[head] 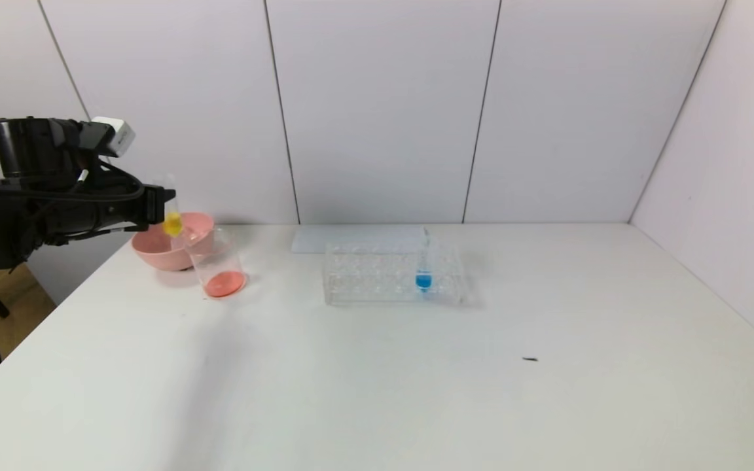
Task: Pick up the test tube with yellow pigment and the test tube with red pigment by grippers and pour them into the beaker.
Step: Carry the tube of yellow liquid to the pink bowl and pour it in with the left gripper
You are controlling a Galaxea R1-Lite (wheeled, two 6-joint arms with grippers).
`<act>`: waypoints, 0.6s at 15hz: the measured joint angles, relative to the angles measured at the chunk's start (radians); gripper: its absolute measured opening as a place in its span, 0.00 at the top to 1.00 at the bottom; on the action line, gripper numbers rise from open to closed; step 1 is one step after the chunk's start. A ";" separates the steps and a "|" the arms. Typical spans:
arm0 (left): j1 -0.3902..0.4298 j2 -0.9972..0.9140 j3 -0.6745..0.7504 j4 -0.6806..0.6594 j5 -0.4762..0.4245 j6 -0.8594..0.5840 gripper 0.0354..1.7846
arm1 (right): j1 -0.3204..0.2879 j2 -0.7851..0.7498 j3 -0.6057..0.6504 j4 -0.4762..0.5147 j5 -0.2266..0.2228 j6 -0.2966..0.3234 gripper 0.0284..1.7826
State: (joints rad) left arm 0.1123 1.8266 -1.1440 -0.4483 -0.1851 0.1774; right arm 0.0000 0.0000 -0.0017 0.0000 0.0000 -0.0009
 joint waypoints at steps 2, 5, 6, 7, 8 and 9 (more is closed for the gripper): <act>0.001 0.000 0.002 0.000 -0.003 0.025 0.77 | 0.000 0.000 0.000 0.000 0.000 0.000 0.05; 0.004 -0.001 0.010 0.000 -0.003 0.067 0.77 | 0.000 0.000 0.000 0.000 0.000 0.000 0.05; 0.005 -0.001 0.014 0.000 -0.003 0.074 0.77 | 0.000 0.000 0.000 0.000 0.000 0.000 0.05; 0.005 -0.001 0.019 0.000 -0.003 0.086 0.77 | 0.000 0.000 0.000 0.000 0.000 0.000 0.05; 0.005 -0.001 0.022 0.000 -0.002 0.098 0.77 | 0.000 0.000 0.000 0.000 0.000 0.000 0.05; 0.005 -0.001 0.022 0.000 -0.003 0.106 0.77 | 0.000 0.000 0.000 0.000 0.000 0.000 0.05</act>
State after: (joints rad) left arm 0.1177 1.8251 -1.1217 -0.4483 -0.1879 0.2836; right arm 0.0000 0.0000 -0.0017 0.0000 0.0000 -0.0004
